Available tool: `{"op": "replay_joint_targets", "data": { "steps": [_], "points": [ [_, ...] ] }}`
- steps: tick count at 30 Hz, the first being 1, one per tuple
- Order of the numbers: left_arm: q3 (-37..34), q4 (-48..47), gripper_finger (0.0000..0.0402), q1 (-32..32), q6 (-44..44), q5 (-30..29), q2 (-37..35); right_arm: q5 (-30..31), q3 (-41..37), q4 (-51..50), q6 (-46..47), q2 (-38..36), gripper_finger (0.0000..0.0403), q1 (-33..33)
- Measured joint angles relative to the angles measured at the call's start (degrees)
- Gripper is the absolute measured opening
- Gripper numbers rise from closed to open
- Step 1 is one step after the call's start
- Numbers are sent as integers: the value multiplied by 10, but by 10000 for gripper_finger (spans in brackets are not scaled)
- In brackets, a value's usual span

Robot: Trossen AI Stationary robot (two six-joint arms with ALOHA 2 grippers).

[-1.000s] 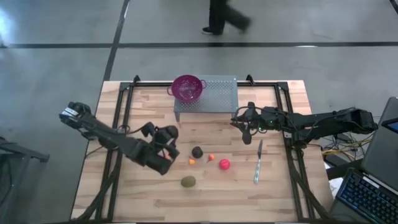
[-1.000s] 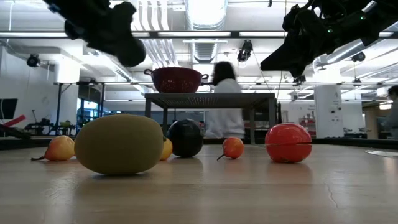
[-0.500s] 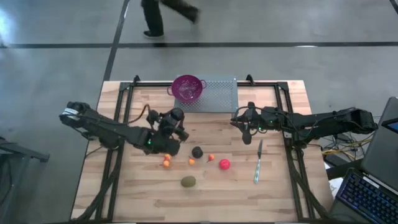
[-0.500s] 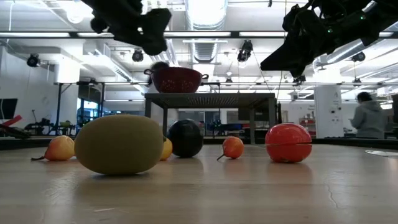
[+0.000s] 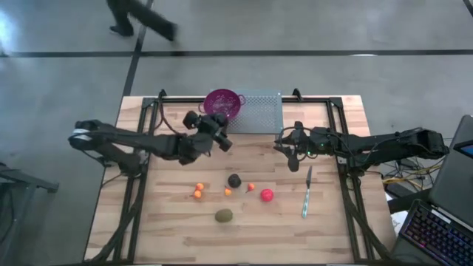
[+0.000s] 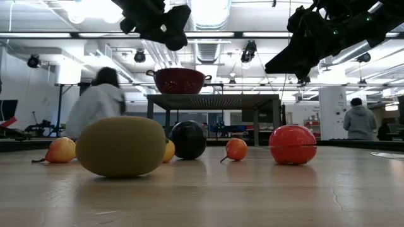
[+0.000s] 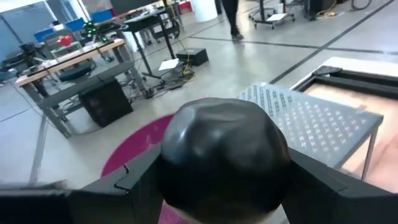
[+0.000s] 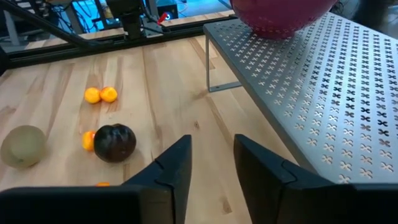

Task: Pick & Place Fruit
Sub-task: Put the black plum into the purple strainer bowl on the shelf

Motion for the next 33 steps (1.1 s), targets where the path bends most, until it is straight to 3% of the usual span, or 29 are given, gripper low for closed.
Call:
{"op": "replay_joint_targets", "data": {
  "steps": [8,18,24,33],
  "points": [
    [56,-28,257,55,13,103,-6,0,0,0,-4,0,134,0],
    [126,-157,257,126,-34,198,-6,0,7,-23,-19,-4,143,0],
    [129,-163,257,164,-40,260,-6,0,20,-118,-10,-49,122,0],
    [128,-176,257,230,-56,333,-4,0,20,-184,-3,-136,75,0]
  ]
}}
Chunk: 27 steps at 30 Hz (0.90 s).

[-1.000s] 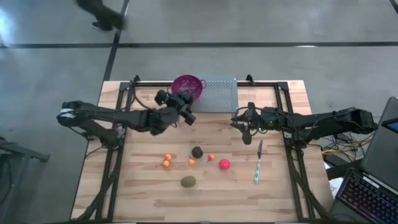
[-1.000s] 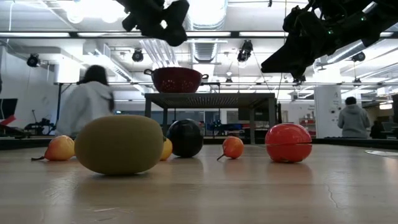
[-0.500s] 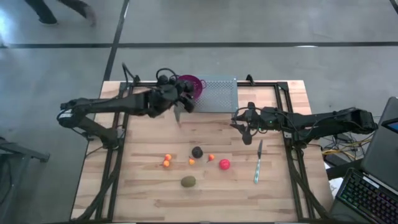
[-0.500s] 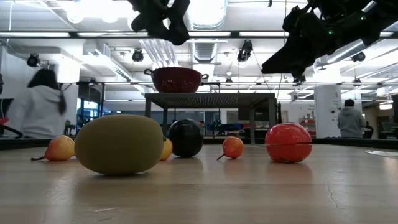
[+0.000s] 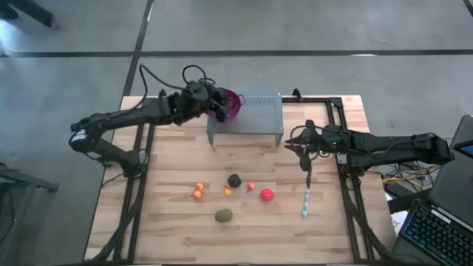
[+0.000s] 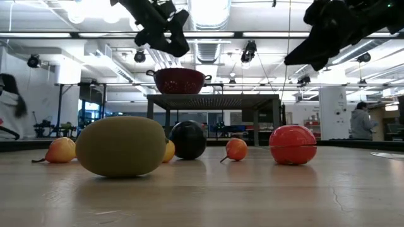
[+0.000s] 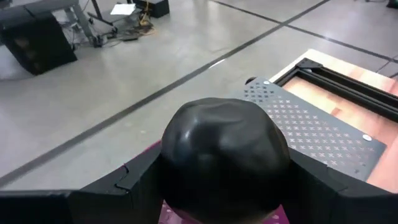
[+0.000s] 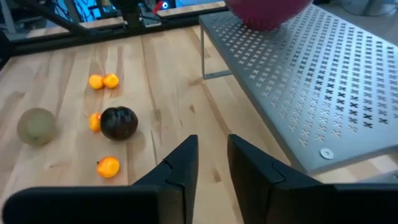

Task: Pick & Place Fruit
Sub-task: Put the black plum into the purple strainer bowl on the shelf

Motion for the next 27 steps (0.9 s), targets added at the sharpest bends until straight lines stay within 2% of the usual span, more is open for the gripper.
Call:
{"op": "replay_joint_targets", "data": {
  "steps": [5,17,27],
  "points": [
    [0,-5,257,35,-27,66,1,0,-4,-30,-1,-33,53,0],
    [0,-39,257,41,-69,101,7,-1,-38,-23,6,-62,10,27],
    [13,-62,257,41,-74,117,48,-1,-38,-26,6,-62,22,30]
  ]
}}
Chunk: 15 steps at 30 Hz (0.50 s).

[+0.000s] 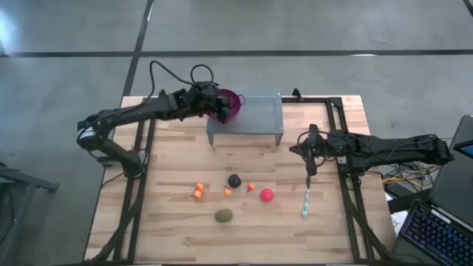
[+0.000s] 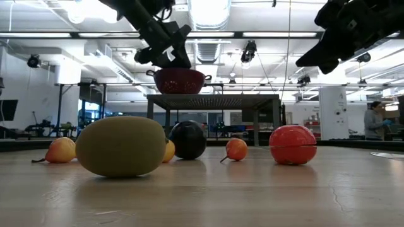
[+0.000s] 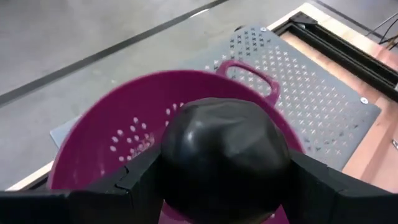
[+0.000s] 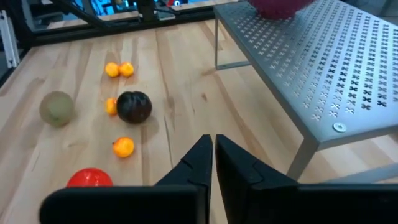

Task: Pick & Place Fruit
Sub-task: Put the black plum into the purple strainer bowl on the shelf

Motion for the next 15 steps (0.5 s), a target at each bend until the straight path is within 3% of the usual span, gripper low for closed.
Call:
{"op": "replay_joint_targets", "data": {
  "steps": [15],
  "points": [
    [24,-30,257,-4,24,-15,13,0,0,0,0,5,49,0]
  ]
}}
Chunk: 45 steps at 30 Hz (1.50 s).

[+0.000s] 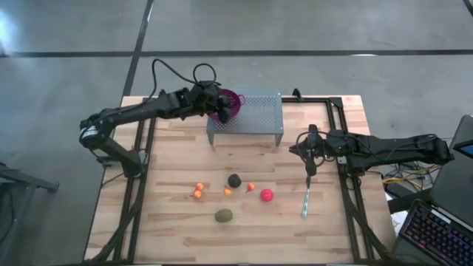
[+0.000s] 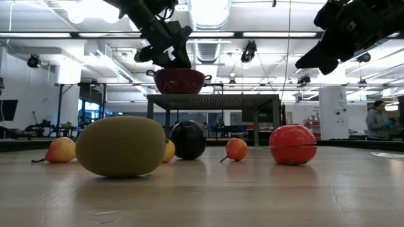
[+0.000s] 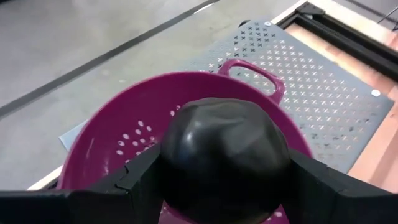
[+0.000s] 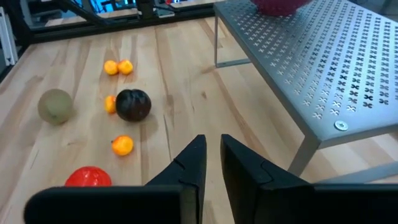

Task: Pick & Place Fruit
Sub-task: Put the black plum into the purple strainer bowl on the shelf

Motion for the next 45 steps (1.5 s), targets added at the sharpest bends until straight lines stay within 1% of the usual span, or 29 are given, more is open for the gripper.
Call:
{"op": "replay_joint_targets", "data": {
  "steps": [7,21,37,45],
  "points": [
    [0,-10,257,0,16,-28,0,0,0,0,0,0,67,0],
    [-2,-29,257,-1,6,-28,29,0,0,0,0,0,104,0],
    [-2,-41,257,-1,7,-33,30,0,0,0,0,0,141,0],
    [-2,-41,279,-1,13,-33,30,0,0,0,0,0,158,0]
  ]
}}
